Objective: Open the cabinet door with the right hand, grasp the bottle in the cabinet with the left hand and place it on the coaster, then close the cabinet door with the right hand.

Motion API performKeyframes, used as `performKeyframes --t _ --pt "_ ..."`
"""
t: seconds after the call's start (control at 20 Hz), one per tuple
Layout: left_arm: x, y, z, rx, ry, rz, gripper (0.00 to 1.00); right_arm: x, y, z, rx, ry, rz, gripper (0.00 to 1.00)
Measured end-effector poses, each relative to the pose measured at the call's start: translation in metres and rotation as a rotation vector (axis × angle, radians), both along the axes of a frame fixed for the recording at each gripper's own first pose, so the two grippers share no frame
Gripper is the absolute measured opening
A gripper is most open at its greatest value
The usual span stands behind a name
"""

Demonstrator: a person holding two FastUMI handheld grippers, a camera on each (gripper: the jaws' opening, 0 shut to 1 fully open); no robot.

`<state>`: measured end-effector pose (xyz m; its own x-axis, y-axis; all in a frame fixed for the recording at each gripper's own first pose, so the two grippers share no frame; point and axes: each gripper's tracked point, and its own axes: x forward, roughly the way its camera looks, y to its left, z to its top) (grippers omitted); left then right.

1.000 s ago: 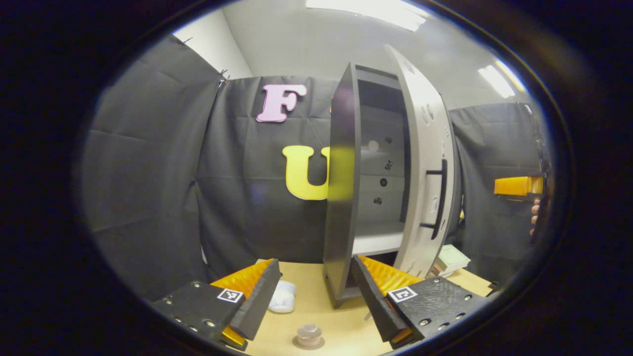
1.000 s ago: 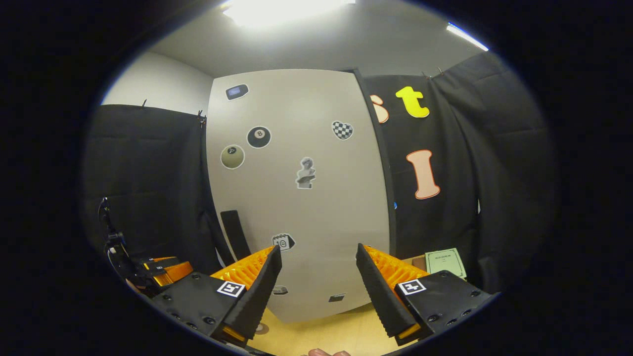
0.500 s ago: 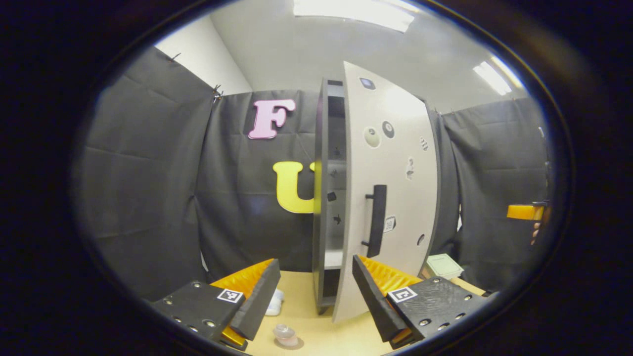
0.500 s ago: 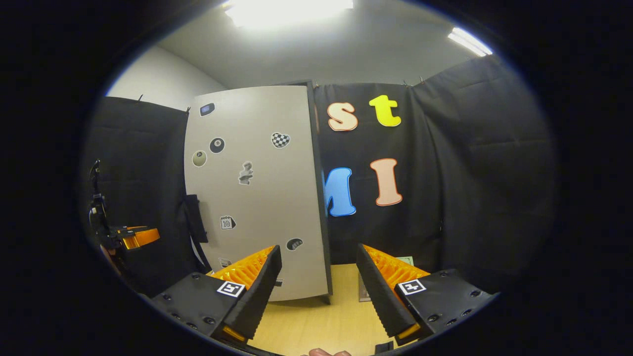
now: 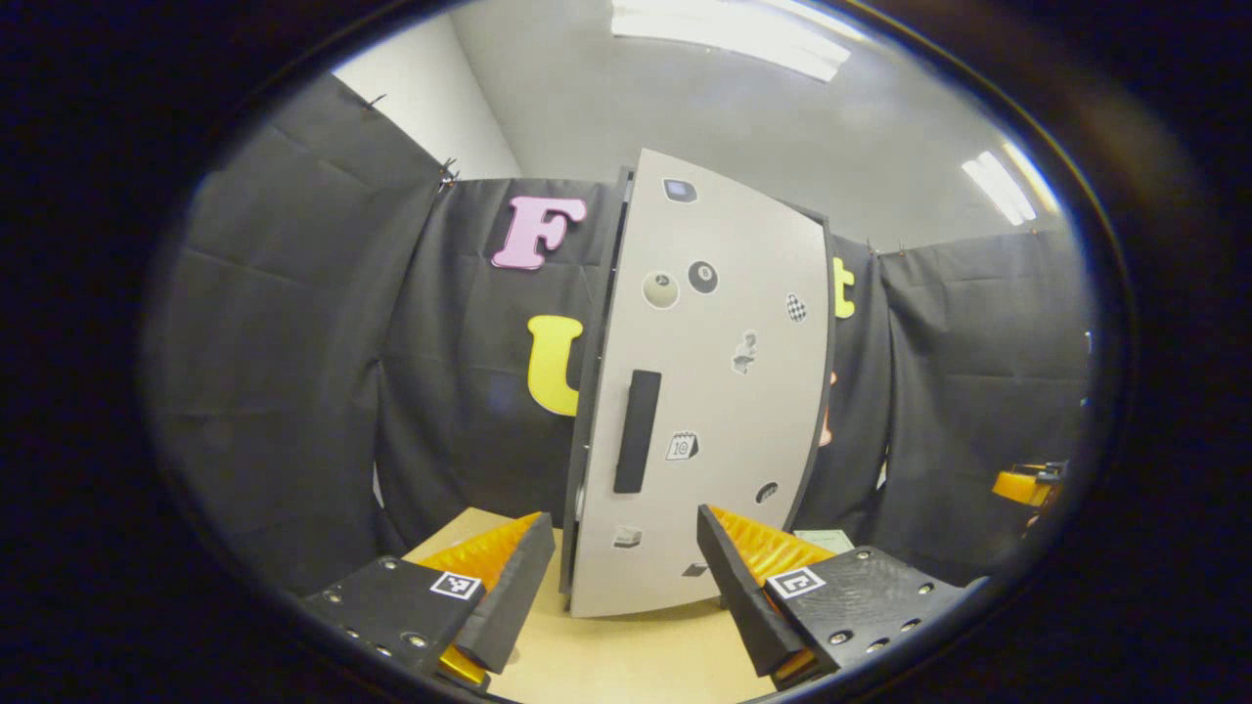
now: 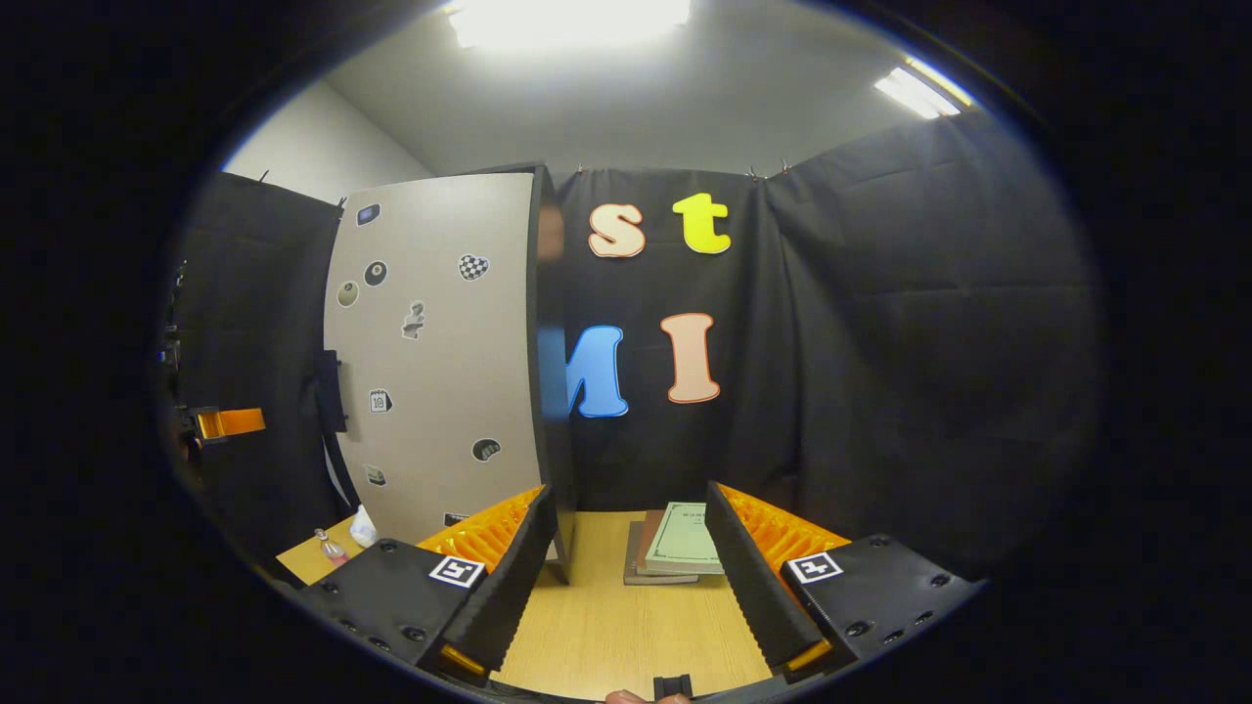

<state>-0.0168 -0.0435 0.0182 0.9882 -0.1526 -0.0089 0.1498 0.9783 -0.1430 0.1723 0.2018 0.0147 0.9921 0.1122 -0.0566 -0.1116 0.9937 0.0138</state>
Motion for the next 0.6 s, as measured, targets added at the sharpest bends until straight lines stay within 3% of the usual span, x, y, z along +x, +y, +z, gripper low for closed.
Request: performKeyframes --t 0.6 --pt "-0.001 0.003 -0.006 0.07 -0.026 0.069 0.89 0.026 0.051 -0.026 -0.061 0.036 0.086 0.96"
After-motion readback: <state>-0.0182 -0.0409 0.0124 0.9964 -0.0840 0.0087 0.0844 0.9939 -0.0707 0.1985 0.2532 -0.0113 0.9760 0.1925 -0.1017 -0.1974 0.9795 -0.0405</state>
